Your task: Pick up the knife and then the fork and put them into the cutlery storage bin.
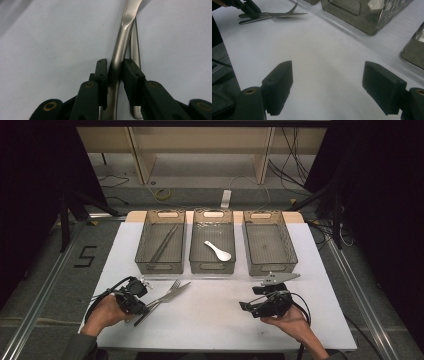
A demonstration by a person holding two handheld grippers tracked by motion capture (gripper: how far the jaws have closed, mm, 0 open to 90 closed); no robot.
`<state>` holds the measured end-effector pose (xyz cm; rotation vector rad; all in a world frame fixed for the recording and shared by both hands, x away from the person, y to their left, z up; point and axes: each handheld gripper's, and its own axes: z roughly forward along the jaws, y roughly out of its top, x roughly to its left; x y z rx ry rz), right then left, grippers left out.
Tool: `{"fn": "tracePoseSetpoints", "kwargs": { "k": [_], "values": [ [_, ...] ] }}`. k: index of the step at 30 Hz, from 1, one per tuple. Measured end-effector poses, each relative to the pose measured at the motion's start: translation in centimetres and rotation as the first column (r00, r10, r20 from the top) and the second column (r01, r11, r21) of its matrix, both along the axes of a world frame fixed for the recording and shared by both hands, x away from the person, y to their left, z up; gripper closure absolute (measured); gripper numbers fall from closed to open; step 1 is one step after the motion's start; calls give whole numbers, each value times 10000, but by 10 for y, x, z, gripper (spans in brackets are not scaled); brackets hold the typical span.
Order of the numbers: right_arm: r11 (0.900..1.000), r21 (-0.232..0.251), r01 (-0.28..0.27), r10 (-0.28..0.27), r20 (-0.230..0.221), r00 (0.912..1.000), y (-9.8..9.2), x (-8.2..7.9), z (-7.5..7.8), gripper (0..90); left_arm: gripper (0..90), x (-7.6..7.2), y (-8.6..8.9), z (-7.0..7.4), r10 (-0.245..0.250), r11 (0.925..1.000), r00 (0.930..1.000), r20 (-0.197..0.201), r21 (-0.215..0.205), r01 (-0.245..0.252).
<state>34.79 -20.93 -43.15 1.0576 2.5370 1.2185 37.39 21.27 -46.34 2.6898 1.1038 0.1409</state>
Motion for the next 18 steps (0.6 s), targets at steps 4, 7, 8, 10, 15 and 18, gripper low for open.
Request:
{"fn": "tracePoseSetpoints", "kwargs": {
  "k": [4,7,8,10,15,18],
  "values": [
    [10000,-25,-5,5,-26,10000,0,0,0,256,752,-1,-2,0,-164,9998,9998,76,120,163],
    [10000,-40,-10,10,-23,10000,1,0,-1,257,779,-2,-2,0,-260,9996,9996,58,78,260],
    [10000,-36,-25,25,-25,10000,1,0,0,257,785,-2,-1,0,-227,9997,9997,39,19,227],
    [10000,-21,-5,4,-20,10000,0,0,0,258,788,-2,0,0,-165,9998,9998,72,-83,166],
    [10000,2,10,-10,-14,10000,0,0,0,259,796,-3,-2,0,-115,9999,9998,176,-104,117],
    [10000,18,18,-18,-21,10000,0,0,1,260,814,-3,-2,2,-67,9996,9997,256,-258,74]
  ]
}}
